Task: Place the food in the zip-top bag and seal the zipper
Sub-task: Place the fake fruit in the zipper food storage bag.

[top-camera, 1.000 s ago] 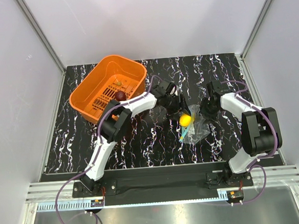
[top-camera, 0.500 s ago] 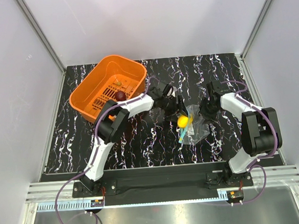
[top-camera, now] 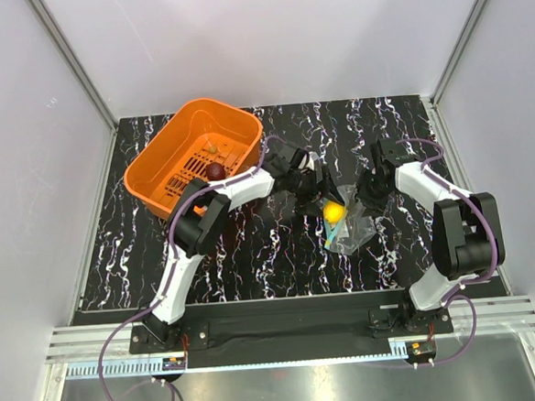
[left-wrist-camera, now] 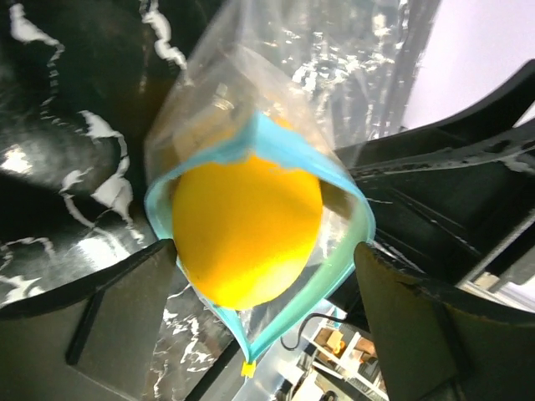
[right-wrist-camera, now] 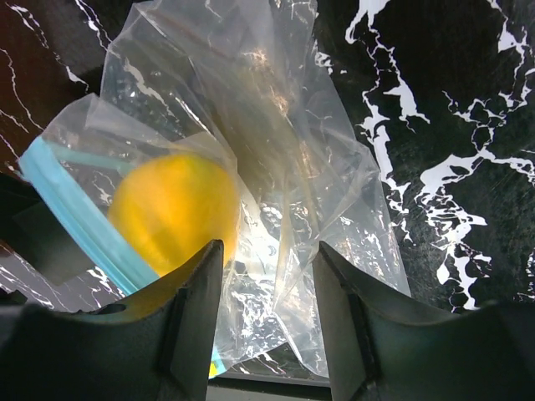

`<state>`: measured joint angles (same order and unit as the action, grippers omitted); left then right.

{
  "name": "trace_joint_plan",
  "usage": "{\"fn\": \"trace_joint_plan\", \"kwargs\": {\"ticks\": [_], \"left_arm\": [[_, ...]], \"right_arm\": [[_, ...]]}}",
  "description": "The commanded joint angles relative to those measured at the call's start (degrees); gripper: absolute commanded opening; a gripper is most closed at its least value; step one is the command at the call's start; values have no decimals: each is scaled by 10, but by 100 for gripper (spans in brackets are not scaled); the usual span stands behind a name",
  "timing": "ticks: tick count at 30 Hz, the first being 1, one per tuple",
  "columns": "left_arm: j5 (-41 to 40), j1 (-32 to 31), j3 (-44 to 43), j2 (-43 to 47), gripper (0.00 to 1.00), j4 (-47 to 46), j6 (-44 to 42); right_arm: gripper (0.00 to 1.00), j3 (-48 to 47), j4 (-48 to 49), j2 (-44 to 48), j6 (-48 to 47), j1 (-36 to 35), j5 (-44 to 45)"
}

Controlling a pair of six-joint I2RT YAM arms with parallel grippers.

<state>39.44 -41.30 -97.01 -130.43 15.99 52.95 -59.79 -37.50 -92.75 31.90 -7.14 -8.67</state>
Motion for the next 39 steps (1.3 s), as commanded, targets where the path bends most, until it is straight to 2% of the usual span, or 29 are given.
{"fn": "trace_joint_plan", "kwargs": {"ticks": [1, 4, 7, 10, 11, 13, 17, 22, 26, 31, 39], "left_arm": [[36, 0, -2, 40, 86, -43, 22], [27, 5, 3, 54, 75, -41, 21], [21, 11, 10, 62, 73, -39, 15], [23, 13, 12, 64, 61, -34, 9], [22, 13, 12, 63, 51, -36, 10], [24, 13, 13, 53, 41, -42, 13], [8, 13, -10, 33, 42, -25, -4], [-41, 13, -62, 2, 42, 50, -49], [-18, 11, -70, -30, 39, 40, -36], [-5, 0, -80, -47, 30, 50, -45], [4, -1, -74, -40, 29, 69, -73]], "right_arm": [[54, -23, -4, 7, -4, -4, -8], [54, -22, -2, 6, -4, -4, -7], [54, -21, -1, 2, -3, -4, -7], [54, -23, 1, -1, -4, -4, -7], [54, -23, 1, 0, -5, -4, -7], [54, -24, 1, -1, -3, -4, -7], [54, -25, 2, -5, -4, -5, -7], [53, -27, 4, -11, -8, -4, -11], [53, -32, 7, -16, -12, -6, -14], [54, -51, -2, -23, -26, -5, -7], [58, -61, -22, -2, -29, -5, 12]]}}
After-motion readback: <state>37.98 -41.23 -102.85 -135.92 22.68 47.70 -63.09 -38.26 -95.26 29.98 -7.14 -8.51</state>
